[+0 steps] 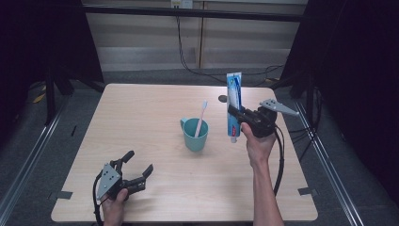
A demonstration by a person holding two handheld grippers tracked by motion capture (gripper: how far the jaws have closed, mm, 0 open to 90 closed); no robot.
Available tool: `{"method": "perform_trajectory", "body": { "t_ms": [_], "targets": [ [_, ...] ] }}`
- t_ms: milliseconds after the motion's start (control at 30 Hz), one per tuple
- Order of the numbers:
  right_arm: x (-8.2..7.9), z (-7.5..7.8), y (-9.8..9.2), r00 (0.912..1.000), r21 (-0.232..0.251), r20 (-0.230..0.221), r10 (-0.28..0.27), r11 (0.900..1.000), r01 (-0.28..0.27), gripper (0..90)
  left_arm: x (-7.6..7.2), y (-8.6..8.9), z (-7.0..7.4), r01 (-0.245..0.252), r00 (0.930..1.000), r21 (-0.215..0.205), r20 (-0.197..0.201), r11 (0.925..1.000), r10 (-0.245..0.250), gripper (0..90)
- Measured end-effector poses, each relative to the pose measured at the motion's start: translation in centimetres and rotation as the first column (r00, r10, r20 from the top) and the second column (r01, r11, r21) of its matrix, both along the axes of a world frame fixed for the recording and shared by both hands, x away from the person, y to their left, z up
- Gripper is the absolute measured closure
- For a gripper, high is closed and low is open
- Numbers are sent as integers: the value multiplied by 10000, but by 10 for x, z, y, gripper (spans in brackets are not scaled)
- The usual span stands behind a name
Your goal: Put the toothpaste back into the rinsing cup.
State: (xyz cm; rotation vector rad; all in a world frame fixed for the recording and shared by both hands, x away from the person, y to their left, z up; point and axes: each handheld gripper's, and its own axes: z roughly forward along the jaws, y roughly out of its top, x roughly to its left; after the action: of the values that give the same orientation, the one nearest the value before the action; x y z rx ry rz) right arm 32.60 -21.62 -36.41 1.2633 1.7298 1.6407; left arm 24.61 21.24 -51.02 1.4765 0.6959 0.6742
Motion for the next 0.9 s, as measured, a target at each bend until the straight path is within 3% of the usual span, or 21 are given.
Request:
{"method": "perform_trajectory", "body": {
  "t_ms": [467, 900],
  "targets": [
    [8, 17, 15, 9975, -103, 513, 492, 9988, -487, 721, 0, 0, 0, 1, 10000, -62, -2, 10000, -1, 155],
    [18, 21, 30, 9950, 44, 500, 866, 9962, -869, 720, 0, 0, 0, 32, 10000, 0, -3, 10000, -32, 155]
  ]
}}
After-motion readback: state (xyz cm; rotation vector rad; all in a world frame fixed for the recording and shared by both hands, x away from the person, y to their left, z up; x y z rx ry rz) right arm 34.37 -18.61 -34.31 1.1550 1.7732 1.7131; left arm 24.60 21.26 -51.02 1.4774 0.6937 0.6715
